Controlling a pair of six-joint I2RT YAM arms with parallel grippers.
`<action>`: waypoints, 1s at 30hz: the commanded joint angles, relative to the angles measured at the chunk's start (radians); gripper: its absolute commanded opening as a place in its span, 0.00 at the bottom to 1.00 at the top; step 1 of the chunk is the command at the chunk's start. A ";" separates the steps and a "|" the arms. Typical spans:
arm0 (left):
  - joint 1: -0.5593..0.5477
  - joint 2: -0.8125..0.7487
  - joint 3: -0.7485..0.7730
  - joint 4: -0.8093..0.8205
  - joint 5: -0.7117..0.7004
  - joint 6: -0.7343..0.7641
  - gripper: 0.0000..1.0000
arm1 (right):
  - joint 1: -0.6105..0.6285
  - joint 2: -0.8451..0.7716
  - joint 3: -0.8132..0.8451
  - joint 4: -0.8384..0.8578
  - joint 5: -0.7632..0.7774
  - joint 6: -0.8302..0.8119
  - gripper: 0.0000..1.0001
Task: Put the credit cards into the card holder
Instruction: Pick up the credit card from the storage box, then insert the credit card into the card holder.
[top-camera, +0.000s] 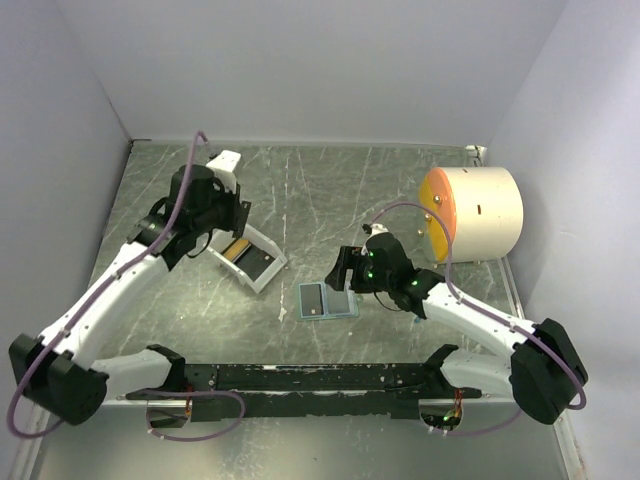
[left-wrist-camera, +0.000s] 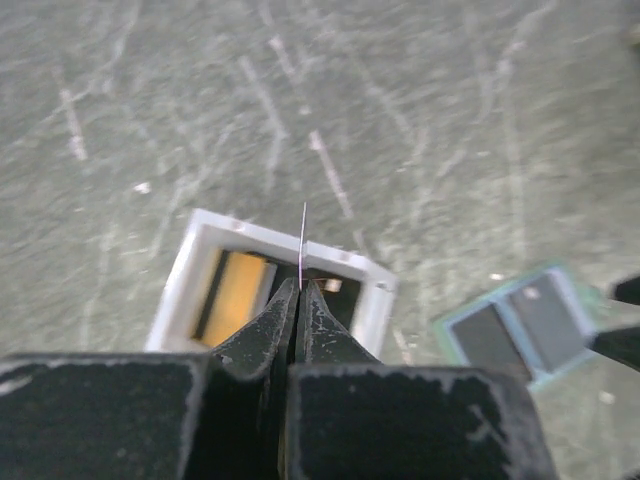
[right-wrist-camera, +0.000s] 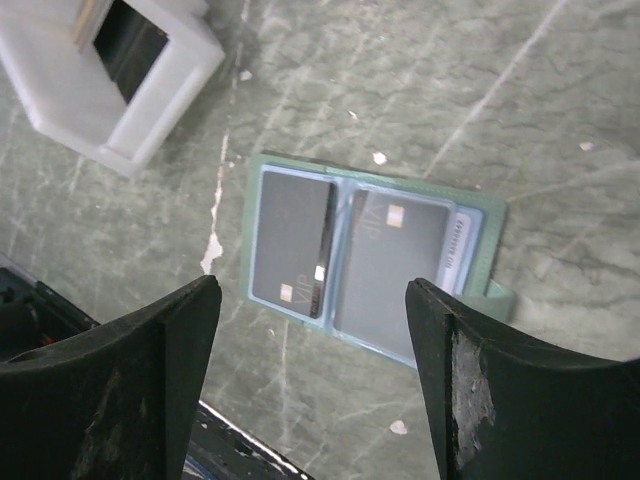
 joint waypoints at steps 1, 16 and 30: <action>0.004 -0.092 -0.080 0.142 0.276 -0.163 0.07 | -0.002 0.007 0.048 -0.109 0.057 -0.021 0.76; -0.107 -0.074 -0.374 0.517 0.528 -0.696 0.07 | -0.039 0.143 0.100 -0.189 0.111 -0.079 0.65; -0.289 0.094 -0.507 0.659 0.314 -0.797 0.07 | -0.040 0.249 0.065 -0.122 0.108 -0.091 0.55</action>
